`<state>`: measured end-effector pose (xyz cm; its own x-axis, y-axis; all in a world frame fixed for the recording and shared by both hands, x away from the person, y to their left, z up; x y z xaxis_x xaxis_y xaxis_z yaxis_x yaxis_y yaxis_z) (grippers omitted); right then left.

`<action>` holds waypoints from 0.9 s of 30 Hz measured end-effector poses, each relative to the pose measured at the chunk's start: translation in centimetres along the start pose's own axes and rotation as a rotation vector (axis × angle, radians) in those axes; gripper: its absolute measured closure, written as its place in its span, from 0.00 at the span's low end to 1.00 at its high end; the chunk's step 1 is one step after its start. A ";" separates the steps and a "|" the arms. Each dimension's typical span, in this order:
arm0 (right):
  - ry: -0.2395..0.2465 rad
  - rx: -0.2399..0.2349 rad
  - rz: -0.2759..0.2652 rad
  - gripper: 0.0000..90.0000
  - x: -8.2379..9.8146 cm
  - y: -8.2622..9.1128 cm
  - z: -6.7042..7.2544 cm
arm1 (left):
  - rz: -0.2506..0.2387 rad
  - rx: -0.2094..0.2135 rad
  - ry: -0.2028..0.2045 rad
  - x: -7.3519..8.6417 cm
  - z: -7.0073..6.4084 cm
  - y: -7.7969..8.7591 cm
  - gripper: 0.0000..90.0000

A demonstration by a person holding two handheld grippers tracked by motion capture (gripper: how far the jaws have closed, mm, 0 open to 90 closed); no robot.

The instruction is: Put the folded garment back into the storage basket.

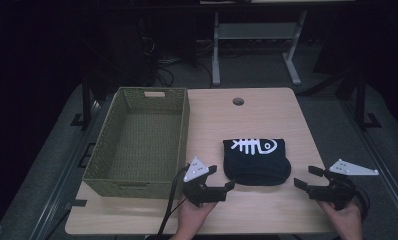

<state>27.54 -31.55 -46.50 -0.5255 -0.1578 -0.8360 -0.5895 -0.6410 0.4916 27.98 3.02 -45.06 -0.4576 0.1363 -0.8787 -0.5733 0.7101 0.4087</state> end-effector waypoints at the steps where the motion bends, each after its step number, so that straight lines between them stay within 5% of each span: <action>1: 0.000 0.000 0.000 0.19 0.0 0.0 0.0 | 0.000 0.000 0.000 0.0 0.0 0.0 0.21; 10: 0.017 0.004 0.040 0.20 -2.3 -1.3 -0.9 | 0.003 -0.038 0.049 -1.2 0.9 -2.1 0.21; 27: -0.002 -0.008 0.051 0.22 -5.9 -3.8 -1.4 | 0.010 -0.090 0.060 -3.8 1.2 -4.9 0.21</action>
<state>33.75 -29.23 -43.77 -0.5558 -0.1888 -0.8096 -0.5569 -0.6385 0.5313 33.32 -0.13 -43.99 -0.5015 0.0993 -0.8594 -0.6262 0.6438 0.4398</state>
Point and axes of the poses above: each handheld gripper's, and its own axes: y roughly backward along the jaws, x roughly out of its underside, z roughly to its left, the point moved 4 cm from there along -y, roughly forward along the jaws, and after that the axes turned 5 degrees about -x, right-handed, at the moved point
